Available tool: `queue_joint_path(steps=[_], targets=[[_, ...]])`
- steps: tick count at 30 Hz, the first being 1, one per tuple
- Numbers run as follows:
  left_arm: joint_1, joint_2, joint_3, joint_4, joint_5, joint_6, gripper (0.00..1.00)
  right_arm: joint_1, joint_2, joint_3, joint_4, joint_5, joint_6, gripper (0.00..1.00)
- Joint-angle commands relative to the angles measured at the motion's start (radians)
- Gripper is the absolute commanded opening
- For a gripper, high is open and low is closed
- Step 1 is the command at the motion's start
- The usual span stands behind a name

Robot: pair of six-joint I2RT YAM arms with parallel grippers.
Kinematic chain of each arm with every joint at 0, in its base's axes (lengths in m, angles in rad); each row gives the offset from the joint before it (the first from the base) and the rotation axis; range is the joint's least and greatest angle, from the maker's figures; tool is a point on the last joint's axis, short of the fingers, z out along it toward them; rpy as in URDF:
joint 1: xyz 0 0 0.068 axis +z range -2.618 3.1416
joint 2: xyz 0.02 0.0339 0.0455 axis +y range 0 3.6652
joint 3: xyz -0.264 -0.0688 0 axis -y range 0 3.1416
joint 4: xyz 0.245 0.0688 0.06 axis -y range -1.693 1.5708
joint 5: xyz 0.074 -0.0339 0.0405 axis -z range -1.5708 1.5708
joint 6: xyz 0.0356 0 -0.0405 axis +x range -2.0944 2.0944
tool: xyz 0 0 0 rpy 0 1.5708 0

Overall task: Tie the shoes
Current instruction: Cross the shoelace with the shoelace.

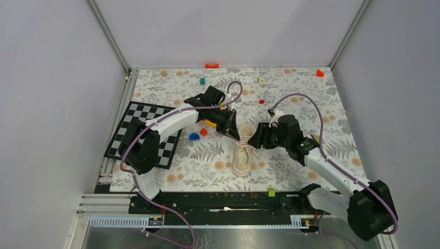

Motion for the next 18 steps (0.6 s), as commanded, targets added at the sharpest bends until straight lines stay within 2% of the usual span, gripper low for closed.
queue_joint_path(steps=[1,6,12,15,18], targets=[[0.011,0.022,0.102,-0.048,0.024,0.103,0.00,-0.038,0.048,0.023,0.044,-0.176,-0.055,0.63],[0.016,0.086,0.202,-0.124,-0.027,0.149,0.00,-0.083,0.152,0.034,0.129,-0.303,-0.062,0.63],[0.018,0.095,0.210,-0.127,-0.033,0.145,0.00,-0.103,0.243,0.031,0.228,-0.409,-0.032,0.63],[0.019,0.091,0.203,-0.127,-0.037,0.142,0.00,-0.103,0.244,0.024,0.242,-0.427,-0.028,0.60],[0.019,0.088,0.199,-0.127,-0.040,0.140,0.00,-0.104,0.234,0.021,0.231,-0.438,-0.035,0.52]])
